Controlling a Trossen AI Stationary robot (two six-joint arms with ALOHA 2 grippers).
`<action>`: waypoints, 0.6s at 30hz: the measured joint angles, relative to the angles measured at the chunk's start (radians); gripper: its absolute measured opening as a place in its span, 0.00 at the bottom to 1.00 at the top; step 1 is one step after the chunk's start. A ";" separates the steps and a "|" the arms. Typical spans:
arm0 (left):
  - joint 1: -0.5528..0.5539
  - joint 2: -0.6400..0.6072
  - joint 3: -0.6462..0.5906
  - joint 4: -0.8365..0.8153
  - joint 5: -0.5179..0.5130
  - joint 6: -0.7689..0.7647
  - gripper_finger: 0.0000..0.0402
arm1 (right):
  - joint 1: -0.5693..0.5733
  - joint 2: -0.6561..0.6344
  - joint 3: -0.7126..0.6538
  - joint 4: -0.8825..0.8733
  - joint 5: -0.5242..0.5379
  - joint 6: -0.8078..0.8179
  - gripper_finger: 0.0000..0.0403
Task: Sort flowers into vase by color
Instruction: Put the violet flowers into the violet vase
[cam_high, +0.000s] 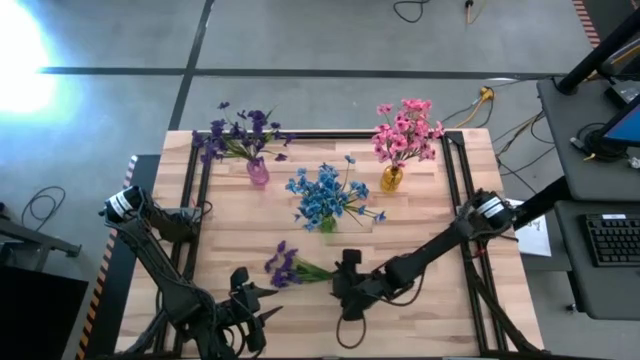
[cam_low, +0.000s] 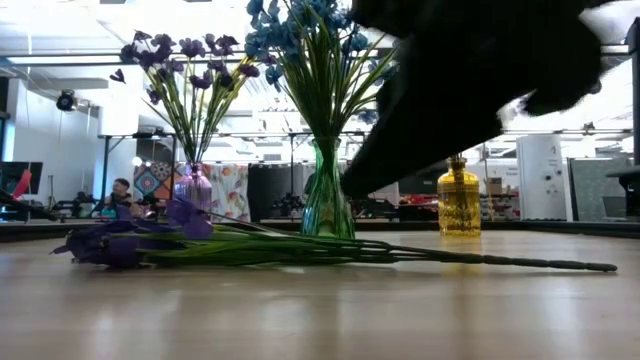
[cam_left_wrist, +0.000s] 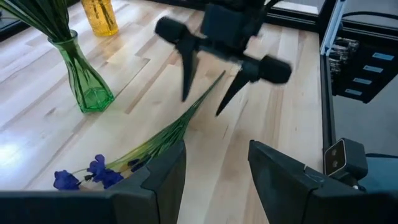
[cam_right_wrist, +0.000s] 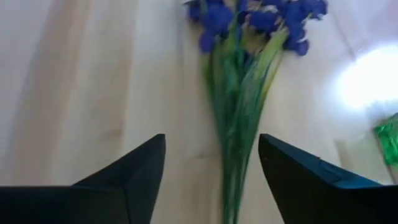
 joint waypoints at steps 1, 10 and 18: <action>0.000 0.000 0.000 0.000 0.000 0.000 0.41 | -0.010 0.009 -0.002 0.027 0.006 -0.007 0.63; 0.002 0.000 0.000 -0.006 -0.013 0.005 0.41 | -0.095 0.096 0.005 0.133 -0.053 -0.021 0.69; 0.004 0.000 0.000 -0.008 -0.016 0.015 0.41 | -0.112 0.143 0.005 0.153 -0.076 0.016 0.63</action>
